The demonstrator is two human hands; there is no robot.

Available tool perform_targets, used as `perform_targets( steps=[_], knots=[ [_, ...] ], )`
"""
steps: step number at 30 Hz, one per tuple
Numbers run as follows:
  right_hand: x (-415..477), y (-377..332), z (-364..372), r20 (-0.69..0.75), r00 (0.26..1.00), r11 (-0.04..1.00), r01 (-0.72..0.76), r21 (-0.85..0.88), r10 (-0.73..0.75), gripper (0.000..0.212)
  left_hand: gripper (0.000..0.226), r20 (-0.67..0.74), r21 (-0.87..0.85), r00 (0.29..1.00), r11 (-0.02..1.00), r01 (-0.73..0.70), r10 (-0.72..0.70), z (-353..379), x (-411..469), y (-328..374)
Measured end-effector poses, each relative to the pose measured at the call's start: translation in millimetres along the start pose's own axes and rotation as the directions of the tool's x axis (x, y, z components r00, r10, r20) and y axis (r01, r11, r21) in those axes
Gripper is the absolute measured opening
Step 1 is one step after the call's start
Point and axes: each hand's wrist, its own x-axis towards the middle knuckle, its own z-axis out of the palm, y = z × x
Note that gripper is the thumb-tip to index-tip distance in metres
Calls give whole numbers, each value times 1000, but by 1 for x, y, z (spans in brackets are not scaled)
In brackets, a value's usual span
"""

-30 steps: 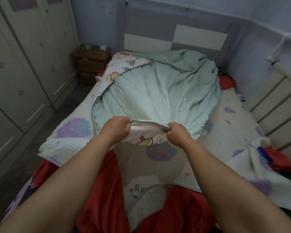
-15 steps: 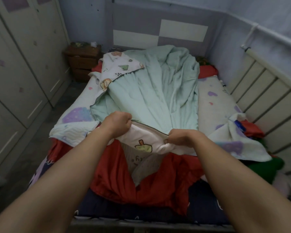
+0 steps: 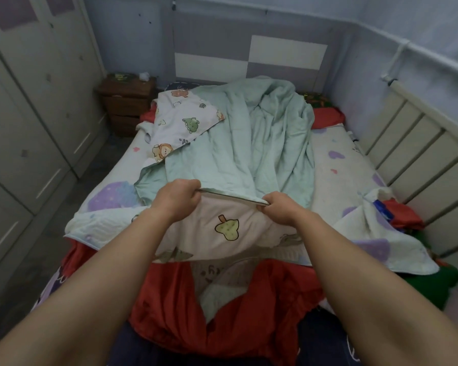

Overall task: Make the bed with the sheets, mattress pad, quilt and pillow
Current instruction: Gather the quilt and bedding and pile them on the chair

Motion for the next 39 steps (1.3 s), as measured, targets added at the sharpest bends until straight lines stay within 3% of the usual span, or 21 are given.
perform_targets(
  steps=[4, 7, 11, 16, 21, 26, 30, 36, 39],
  knots=[
    [72, 30, -3, -47, 999, 1000, 20, 8, -19, 23, 8, 23, 2, 997, 998, 67, -67, 35, 67, -10],
    [125, 50, -5, -64, 998, 999, 19, 30, -17, 29, 21, 37, -8, 994, 994, 105, -104, 64, 117, -20],
    [192, 77, -6, -84, 996, 994, 7, 110, 2, 11, 26, 70, -28, 987, 989, 144, -142, 103, 172, -31],
    [264, 103, 2, 7, 1000, 983, -26, 180, 25, 32, 33, 104, -87, 973, 973, 216, -207, 148, 221, -49],
    [333, 123, 17, 1, 998, 976, -60, 211, 61, 37, 35, 143, -72, 958, 963, 261, -249, 196, 264, -76],
    [398, 150, 39, -65, 995, 992, -68, 103, 75, 31, 37, 182, -51, 944, 956, 288, -275, 249, 304, -102],
    [451, 171, 53, -201, 977, 997, -80, -20, 75, 40, 41, 182, -27, 943, 957, 290, -280, 288, 334, -126],
    [519, 188, 70, -343, 921, 917, -288, -277, 186, 62, 60, 168, 4, 913, 926, 377, -372, 334, 380, -158],
    [544, 198, 74, -367, 876, 874, -417, -249, 313, 69, 72, 224, 77, 862, 890, 450, -455, 354, 399, -167]
  ],
)
